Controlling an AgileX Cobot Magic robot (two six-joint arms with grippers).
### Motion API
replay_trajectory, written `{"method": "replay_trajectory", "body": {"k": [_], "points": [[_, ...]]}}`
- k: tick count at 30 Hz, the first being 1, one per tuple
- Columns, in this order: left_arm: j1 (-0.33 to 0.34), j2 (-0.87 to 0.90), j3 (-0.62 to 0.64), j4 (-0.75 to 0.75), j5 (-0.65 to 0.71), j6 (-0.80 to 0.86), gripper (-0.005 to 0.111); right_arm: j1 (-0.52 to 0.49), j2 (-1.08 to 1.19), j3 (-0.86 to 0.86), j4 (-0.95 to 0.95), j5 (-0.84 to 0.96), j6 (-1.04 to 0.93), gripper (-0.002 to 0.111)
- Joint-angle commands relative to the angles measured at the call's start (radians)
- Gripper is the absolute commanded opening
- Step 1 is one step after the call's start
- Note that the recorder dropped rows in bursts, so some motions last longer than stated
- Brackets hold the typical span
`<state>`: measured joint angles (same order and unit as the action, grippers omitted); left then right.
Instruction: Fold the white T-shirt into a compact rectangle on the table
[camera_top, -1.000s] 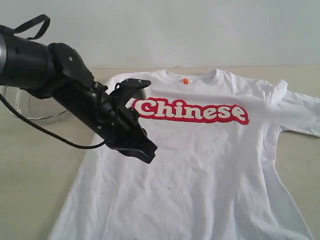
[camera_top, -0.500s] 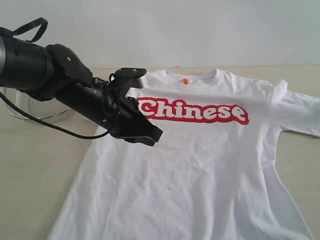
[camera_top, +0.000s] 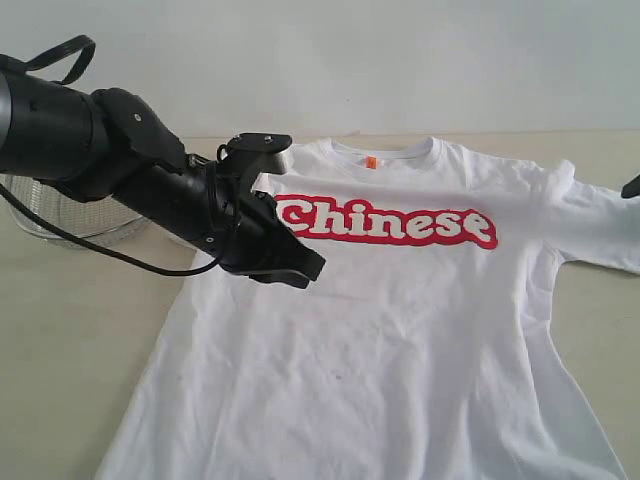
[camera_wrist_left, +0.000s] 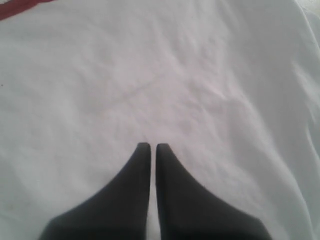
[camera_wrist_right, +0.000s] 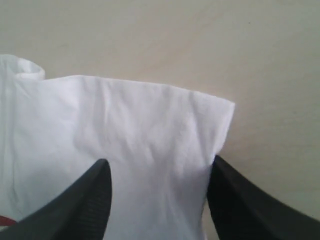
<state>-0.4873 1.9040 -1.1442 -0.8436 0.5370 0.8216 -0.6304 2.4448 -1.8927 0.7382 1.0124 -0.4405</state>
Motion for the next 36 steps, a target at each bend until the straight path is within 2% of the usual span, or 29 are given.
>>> {"method": "replay_trajectory", "body": {"k": [1, 3, 4, 6, 8, 15, 22, 27, 36], "points": [[0.000, -0.013, 0.004, -0.010, -0.006, -0.007, 0.005, 0.032, 0.034, 0.008, -0.036, -0.018, -0.004, 0.053], [0.000, -0.013, 0.004, -0.010, -0.006, -0.007, 0.005, 0.037, 0.034, 0.008, -0.038, -0.031, -0.004, 0.047], [0.000, -0.013, 0.004, -0.010, -0.006, -0.007, 0.005, 0.037, 0.034, 0.008, -0.038, -0.039, -0.004, 0.040], [0.000, -0.013, 0.004, -0.010, -0.003, -0.007, 0.005, 0.037, 0.034, 0.008, -0.038, -0.049, -0.004, 0.022], [0.000, -0.013, 0.004, -0.010, -0.002, -0.007, 0.005, 0.037, 0.034, 0.008, -0.041, -0.056, -0.014, 0.000], [0.000, -0.013, 0.004, -0.010, 0.012, -0.007, 0.005, 0.035, 0.016, 0.007, -0.064, -0.062, -0.066, 0.000], [0.000, -0.013, 0.004, -0.010, 0.012, -0.007, 0.005, 0.033, -0.103, 0.007, -0.095, -0.103, -0.111, 0.000], [0.000, -0.013, 0.004, -0.010, 0.006, -0.007, 0.005, 0.042, -0.119, 0.007, -0.054, -0.009, -0.115, 0.000], [0.000, -0.013, 0.004, -0.010, -0.007, -0.007, 0.005, 0.233, -0.124, 0.007, -0.033, 0.046, -0.178, 0.000]]}}
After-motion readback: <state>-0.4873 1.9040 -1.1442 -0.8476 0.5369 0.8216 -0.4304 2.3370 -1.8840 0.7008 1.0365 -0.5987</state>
